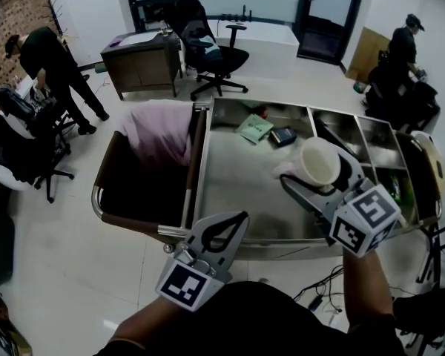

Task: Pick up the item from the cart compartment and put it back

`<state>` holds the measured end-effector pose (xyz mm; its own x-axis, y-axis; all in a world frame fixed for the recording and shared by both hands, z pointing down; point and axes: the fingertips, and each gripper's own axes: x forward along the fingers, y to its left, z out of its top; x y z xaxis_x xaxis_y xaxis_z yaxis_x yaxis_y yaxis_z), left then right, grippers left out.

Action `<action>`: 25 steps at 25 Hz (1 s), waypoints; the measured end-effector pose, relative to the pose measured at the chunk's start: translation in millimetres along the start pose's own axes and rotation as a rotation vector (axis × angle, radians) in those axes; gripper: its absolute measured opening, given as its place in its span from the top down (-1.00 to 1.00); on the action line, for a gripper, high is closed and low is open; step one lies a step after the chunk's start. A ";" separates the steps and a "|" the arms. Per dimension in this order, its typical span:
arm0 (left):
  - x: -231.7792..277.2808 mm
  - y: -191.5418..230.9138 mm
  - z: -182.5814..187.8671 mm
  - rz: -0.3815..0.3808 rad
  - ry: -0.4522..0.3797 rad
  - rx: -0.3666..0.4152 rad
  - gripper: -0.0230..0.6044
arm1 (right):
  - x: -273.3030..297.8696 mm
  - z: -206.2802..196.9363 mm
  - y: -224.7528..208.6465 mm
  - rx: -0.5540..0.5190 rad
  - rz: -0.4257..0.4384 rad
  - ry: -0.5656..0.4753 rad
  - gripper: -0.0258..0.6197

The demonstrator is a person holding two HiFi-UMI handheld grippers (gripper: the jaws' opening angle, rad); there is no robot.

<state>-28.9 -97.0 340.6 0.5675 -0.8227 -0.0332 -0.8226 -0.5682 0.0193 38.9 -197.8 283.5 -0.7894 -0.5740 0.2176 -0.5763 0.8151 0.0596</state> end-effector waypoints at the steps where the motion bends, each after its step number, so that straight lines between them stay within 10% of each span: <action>1: -0.8 0.7 0.0 0.001 -0.001 0.001 0.93 | 7.1 1.2 -1.3 -0.007 0.003 0.007 -0.53; 25: -16.6 12.7 0.7 0.050 -0.014 -0.011 0.93 | 208.1 -65.5 -55.2 0.064 0.034 0.275 -0.53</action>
<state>-48.7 -90.6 340.7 0.5248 -0.8500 -0.0456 -0.8497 -0.5263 0.0323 -79.7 -357.1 389.2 -0.7267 -0.4963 0.4751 -0.5692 0.8221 -0.0118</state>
